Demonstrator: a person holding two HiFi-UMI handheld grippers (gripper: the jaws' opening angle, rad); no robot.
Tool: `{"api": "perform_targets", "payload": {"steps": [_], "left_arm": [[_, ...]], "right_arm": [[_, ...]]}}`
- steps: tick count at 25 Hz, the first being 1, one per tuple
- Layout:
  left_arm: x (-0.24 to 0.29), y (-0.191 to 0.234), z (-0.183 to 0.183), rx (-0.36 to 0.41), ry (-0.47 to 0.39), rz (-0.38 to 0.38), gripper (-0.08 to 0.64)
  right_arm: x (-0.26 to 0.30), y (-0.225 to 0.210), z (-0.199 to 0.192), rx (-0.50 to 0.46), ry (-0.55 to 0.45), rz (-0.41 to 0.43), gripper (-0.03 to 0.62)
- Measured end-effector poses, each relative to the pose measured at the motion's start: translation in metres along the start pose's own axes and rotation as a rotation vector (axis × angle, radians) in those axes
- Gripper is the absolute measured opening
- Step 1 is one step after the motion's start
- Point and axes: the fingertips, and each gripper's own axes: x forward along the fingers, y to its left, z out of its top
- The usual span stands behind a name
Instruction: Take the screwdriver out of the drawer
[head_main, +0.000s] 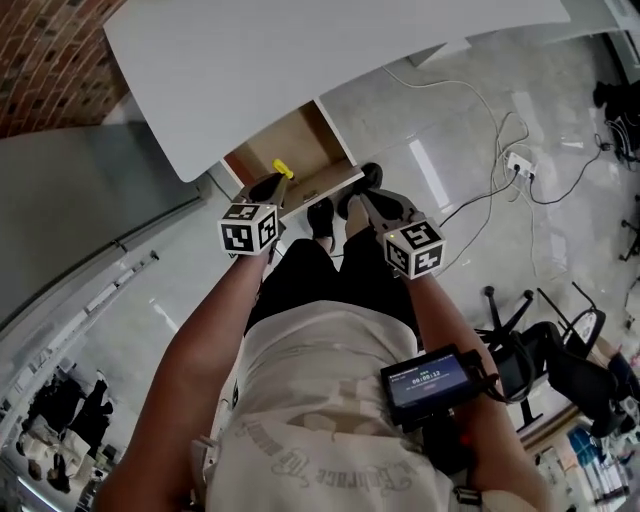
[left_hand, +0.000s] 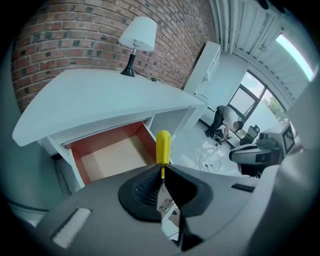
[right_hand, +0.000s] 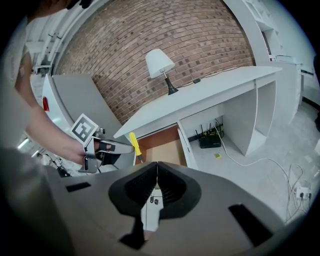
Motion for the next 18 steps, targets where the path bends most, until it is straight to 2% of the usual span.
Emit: {"api": "perform_targets", "payload": {"steps": [12,18], "left_arm": [[-0.067,-0.037,0.024,0.049,-0.082,-0.008,0.02],[-0.079,-0.043,0.024,0.038,-0.12,-0.013,0.02]], "right_arm": [[-0.031,0.031,0.041,-0.061,-0.043,0.02,0.006],[-0.033,0.038,0.045,-0.093,-0.038,0.027,0.006]]}}
